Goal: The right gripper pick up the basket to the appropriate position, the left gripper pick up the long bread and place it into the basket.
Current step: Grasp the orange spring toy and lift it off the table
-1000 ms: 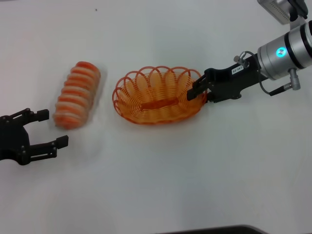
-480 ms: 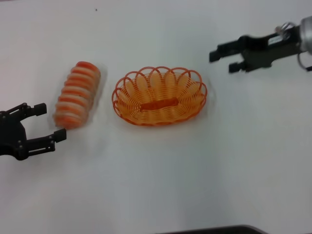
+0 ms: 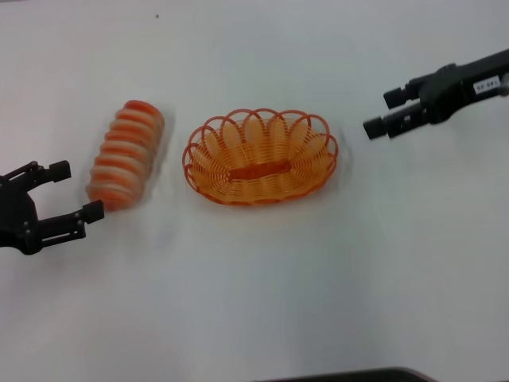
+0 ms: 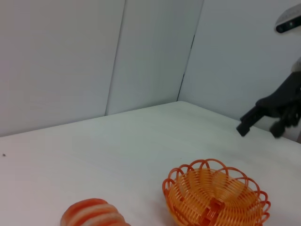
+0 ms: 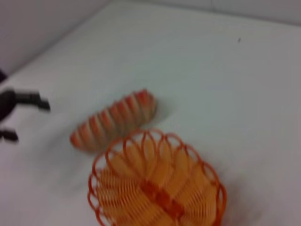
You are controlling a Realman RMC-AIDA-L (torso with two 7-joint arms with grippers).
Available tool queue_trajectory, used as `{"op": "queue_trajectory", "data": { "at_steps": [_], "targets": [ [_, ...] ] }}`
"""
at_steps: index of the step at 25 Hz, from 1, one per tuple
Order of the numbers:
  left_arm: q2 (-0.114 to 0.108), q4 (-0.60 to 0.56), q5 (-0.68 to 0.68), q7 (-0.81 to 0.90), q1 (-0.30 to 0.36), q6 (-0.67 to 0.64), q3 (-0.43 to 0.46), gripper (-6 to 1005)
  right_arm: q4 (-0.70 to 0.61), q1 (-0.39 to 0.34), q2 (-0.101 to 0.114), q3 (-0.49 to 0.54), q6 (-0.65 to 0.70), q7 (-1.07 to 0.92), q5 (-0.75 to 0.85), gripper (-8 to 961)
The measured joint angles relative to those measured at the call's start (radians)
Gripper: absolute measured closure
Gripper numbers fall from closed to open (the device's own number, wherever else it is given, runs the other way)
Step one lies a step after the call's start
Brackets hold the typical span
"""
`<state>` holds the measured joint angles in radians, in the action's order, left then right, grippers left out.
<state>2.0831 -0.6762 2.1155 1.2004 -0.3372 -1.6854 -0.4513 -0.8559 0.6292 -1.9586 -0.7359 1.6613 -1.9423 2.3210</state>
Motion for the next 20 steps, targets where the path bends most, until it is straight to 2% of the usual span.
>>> {"op": "queue_trajectory", "data": {
  "at_steps": [6,9,14,20],
  "targets": [
    [0.000,0.007,0.001,0.018,-0.001,0.004,0.000,91,-0.046,-0.009,-0.060,-0.026,-0.029,0.078,0.170,-5],
    [-0.004,-0.002,0.000,0.059,-0.011,-0.001,0.000,91,-0.049,-0.002,-0.074,-0.028,-0.038,0.084,0.225,-4],
    [-0.009,-0.004,0.000,0.075,-0.017,-0.002,0.000,91,-0.067,-0.001,-0.083,-0.032,-0.036,0.097,0.228,-3],
    [-0.016,-0.002,0.001,0.116,-0.021,0.002,0.000,91,-0.194,-0.023,-0.124,-0.083,-0.040,0.141,0.236,-3]
  ]
}}
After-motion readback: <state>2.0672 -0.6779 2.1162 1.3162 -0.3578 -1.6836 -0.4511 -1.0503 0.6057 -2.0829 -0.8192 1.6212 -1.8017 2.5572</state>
